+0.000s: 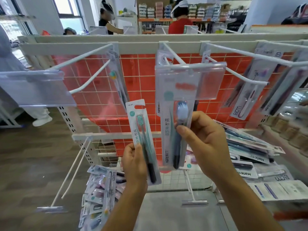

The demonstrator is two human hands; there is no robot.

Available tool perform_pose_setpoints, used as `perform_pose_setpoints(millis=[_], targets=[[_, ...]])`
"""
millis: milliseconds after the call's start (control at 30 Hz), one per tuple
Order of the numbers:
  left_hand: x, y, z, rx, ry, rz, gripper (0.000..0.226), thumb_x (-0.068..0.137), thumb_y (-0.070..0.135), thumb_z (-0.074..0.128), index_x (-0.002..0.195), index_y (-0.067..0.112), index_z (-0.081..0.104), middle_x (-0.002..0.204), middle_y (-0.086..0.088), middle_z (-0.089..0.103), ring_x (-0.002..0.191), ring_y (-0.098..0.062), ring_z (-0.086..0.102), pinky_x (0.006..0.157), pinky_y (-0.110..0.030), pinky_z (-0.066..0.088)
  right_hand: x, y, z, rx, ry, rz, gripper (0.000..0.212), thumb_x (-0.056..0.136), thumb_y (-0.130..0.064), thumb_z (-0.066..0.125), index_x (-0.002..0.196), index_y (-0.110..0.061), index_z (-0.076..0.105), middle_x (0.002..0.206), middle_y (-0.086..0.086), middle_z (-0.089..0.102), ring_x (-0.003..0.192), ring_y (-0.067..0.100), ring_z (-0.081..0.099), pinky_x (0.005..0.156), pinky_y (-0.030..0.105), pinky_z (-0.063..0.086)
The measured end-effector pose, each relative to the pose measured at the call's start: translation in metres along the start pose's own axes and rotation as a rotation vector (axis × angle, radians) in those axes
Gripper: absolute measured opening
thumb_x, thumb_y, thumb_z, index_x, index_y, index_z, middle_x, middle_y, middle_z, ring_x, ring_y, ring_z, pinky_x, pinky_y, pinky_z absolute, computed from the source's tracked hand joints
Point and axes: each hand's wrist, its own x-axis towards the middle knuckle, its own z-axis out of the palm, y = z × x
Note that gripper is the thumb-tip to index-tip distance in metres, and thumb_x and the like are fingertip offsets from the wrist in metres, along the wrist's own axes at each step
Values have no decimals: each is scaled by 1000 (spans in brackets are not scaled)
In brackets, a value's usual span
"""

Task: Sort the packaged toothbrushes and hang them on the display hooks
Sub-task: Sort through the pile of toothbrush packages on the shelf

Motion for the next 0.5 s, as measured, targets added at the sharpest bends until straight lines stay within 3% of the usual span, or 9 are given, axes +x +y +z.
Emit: perform_pose_setpoints(millis=[133,367,500], targets=[[2,-1,1,-26,-9,-10,16,98,24,49,93,10,55,86,-9,62,75,-21,59,70,-43,55,2,0,2,0,12,15,8,86,-14,57,92,-13,62,87,0,67,83,15,67,69,25,57],[10,-3,-2,14,-3,-13,19,98,29,49,96,13,57,88,-8,64,78,-18,64,60,-27,54,16,18,5,-84,111,107,25,84,-32,53,95,-12,62,93,4,66,87,10,66,72,23,57],[12,-3,-2,12,2,-2,19,98,27,49,95,11,57,85,-6,62,75,-16,60,57,-23,51,42,41,5,-159,178,129,11,92,-21,55,94,-14,62,95,5,68,88,11,67,70,22,56]])
